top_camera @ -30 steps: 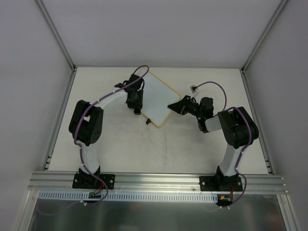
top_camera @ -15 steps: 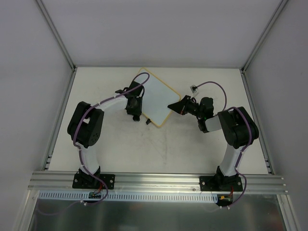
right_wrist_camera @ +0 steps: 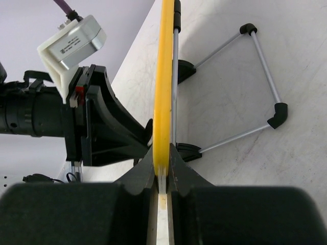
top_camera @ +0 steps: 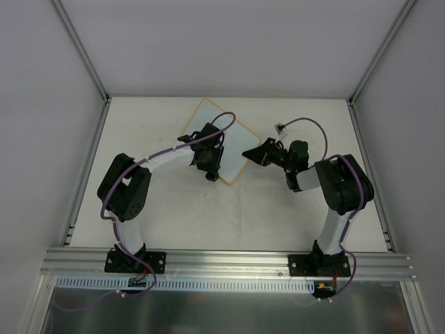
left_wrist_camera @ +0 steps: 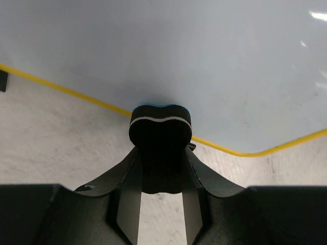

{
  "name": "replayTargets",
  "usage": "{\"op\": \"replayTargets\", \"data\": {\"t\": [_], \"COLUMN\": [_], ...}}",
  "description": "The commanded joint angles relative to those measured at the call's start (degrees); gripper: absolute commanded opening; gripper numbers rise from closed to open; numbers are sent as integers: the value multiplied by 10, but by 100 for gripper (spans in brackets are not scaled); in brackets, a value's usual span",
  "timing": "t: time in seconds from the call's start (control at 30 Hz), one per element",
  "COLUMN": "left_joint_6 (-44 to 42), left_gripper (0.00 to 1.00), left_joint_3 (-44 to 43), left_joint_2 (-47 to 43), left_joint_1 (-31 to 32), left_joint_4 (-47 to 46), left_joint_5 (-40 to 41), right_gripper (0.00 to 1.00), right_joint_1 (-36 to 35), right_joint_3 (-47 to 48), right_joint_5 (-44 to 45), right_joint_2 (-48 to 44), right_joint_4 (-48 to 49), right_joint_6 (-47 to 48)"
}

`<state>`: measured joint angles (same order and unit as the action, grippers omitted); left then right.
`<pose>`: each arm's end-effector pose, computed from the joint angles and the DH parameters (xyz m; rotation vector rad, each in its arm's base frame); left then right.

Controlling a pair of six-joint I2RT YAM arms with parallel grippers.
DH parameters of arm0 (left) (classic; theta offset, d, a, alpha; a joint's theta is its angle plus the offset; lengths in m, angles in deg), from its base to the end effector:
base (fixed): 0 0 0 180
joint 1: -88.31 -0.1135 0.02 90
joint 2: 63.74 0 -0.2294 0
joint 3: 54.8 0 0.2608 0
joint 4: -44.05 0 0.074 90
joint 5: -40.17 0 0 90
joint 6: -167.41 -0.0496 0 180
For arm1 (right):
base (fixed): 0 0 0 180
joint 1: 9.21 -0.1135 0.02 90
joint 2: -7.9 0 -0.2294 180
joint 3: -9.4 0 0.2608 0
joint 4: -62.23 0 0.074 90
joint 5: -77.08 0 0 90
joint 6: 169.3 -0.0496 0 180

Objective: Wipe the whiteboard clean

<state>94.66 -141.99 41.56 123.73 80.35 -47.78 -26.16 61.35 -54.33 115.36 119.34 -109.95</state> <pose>0.3273 -0.2306 0.1532 0.3883 2.5211 -0.3223 0.3230 0.1327 0.1205 -0.4179 1.6290 1.1926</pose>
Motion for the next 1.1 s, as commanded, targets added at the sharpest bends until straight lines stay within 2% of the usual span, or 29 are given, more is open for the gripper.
{"op": "replayTargets", "data": {"t": [0.0,0.37,0.53,1.07], "left_joint_6": [-19,-47,-47,-27], "left_gripper": [0,0,0,0], "left_joint_3": [-10,-41,-67,-27], "left_joint_2": [-28,25,51,26], "left_joint_1": [15,17,17,17], "left_joint_4": [0,75,127,157], "left_joint_5": [-45,-34,-56,-49], "right_gripper": [0,0,0,0], "right_joint_1": [1,1,1,6], "right_joint_3": [15,14,14,19], "right_joint_5": [-17,-16,-16,4], "right_joint_2": [-15,-16,-16,-17], "right_joint_4": [170,170,170,169], "right_joint_6": [-3,-2,-2,7]}}
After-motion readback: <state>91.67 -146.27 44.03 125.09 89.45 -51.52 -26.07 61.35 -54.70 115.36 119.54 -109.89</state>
